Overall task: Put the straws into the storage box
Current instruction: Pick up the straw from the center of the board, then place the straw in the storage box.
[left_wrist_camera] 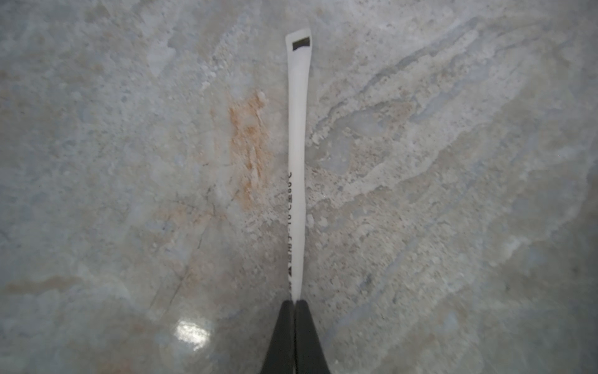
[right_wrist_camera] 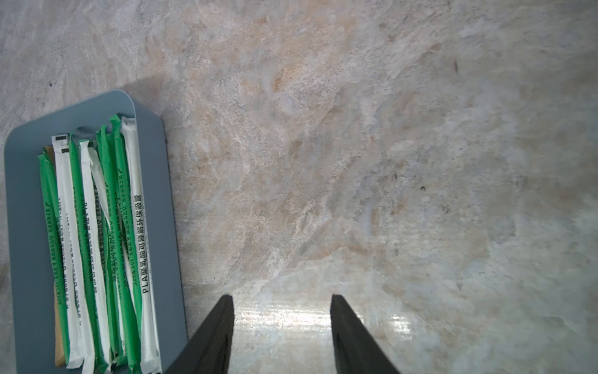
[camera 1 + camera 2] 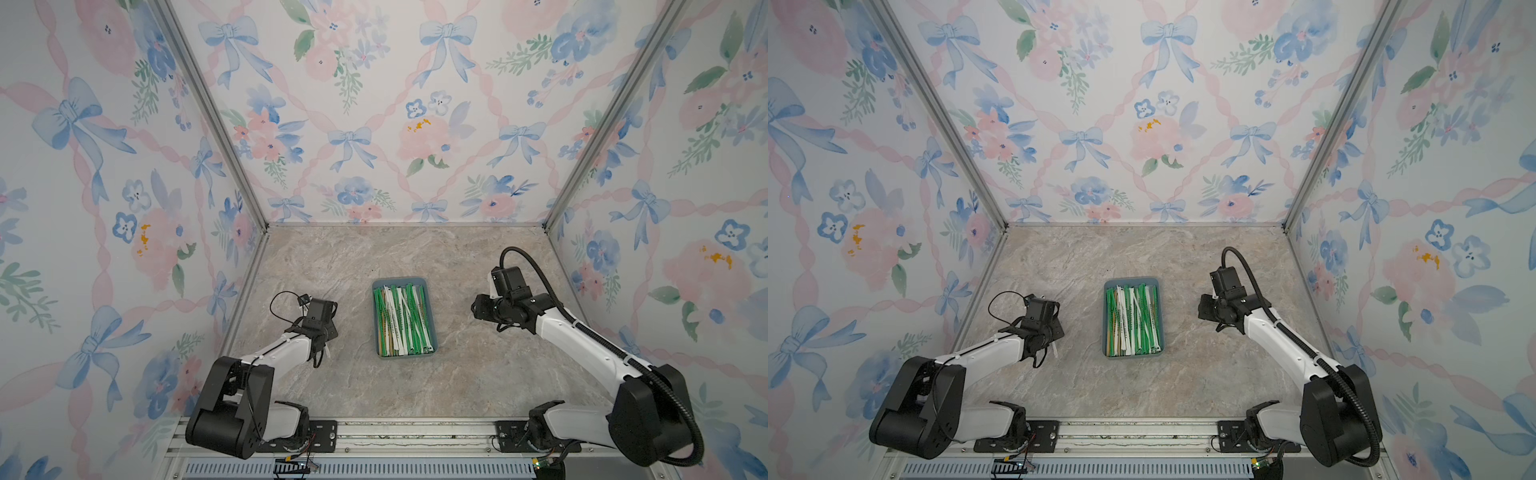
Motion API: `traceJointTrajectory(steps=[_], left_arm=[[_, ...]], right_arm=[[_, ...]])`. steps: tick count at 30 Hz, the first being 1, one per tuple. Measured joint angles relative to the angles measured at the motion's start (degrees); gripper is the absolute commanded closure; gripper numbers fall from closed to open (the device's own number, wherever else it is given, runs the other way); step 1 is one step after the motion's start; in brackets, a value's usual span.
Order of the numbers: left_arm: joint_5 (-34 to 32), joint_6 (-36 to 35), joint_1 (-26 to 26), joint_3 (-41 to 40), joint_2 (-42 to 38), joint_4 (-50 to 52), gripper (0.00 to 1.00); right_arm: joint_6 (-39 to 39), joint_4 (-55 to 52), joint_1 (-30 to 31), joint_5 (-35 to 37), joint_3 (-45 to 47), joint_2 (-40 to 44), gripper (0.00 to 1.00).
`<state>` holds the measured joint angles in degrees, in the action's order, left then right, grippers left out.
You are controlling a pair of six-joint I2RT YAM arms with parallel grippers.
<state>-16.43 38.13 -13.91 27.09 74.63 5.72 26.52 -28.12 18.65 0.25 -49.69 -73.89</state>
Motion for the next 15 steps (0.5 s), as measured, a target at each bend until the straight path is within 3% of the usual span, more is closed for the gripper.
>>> traceJointTrajectory(steps=[4,7,11,15], left_arm=[[0.81,0.90,-4.57,0.17,-4.13,0.76,1.00],[0.87,2.27,-10.75,2.27,-5.07,1.49,1.00],[0.55,4.76,-20.68,8.31,-3.26,1.53,1.00],[0.92,6.38,-26.73,14.32,1.57,0.26,1.00]], right_arm=[[-0.22,-0.52,-2.05,0.07,0.70,1.90,0.50],[-0.63,-0.92,-2.49,0.26,0.72,3.28,0.49],[-0.87,-0.85,-2.49,0.28,0.74,4.52,0.49],[-0.87,-0.85,-2.49,0.26,0.98,5.03,0.48]])
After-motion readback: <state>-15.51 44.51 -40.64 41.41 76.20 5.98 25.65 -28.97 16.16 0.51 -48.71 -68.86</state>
